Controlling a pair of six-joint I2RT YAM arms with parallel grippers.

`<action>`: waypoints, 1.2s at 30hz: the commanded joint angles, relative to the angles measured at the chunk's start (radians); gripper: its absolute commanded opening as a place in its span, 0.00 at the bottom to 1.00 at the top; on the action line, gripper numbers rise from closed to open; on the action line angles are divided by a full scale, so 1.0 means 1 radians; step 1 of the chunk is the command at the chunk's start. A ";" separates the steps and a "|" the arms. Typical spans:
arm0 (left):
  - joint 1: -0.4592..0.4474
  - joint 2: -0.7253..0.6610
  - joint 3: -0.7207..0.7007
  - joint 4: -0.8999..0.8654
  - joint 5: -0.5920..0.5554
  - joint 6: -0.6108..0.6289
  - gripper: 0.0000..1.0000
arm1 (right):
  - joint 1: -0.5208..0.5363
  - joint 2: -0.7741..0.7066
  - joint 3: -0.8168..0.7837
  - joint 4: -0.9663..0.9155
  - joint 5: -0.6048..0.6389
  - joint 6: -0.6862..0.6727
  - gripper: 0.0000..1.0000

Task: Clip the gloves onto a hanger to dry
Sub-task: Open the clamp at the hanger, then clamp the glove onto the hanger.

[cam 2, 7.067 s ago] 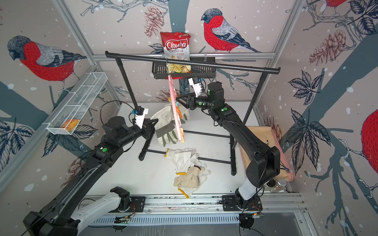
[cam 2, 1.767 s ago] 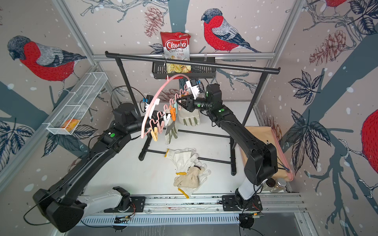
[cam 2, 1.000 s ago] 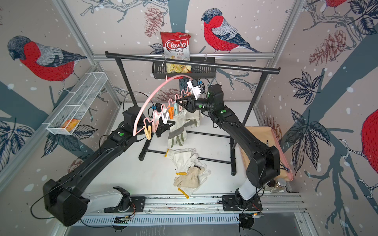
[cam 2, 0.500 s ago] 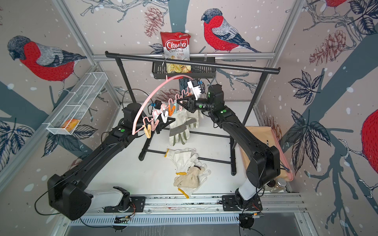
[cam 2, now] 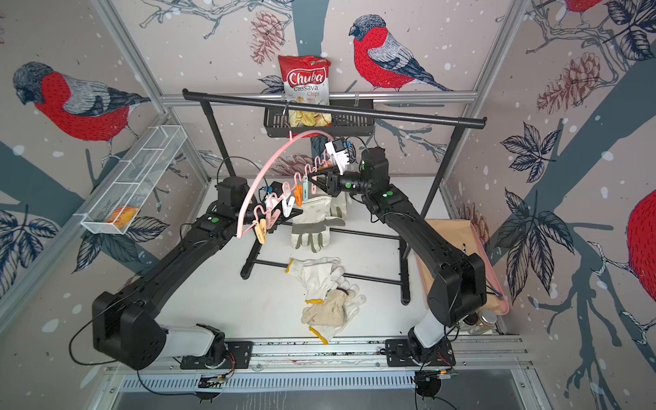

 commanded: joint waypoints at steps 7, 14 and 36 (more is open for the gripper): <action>0.003 0.051 0.032 0.192 0.119 -0.057 0.00 | -0.001 -0.013 -0.005 0.044 -0.016 0.003 0.18; 0.004 0.079 0.072 0.211 0.141 -0.075 0.00 | -0.002 -0.011 -0.004 0.051 -0.019 0.005 0.18; 0.003 0.103 0.142 0.213 0.102 -0.078 0.00 | -0.006 -0.023 -0.013 0.048 -0.018 0.002 0.18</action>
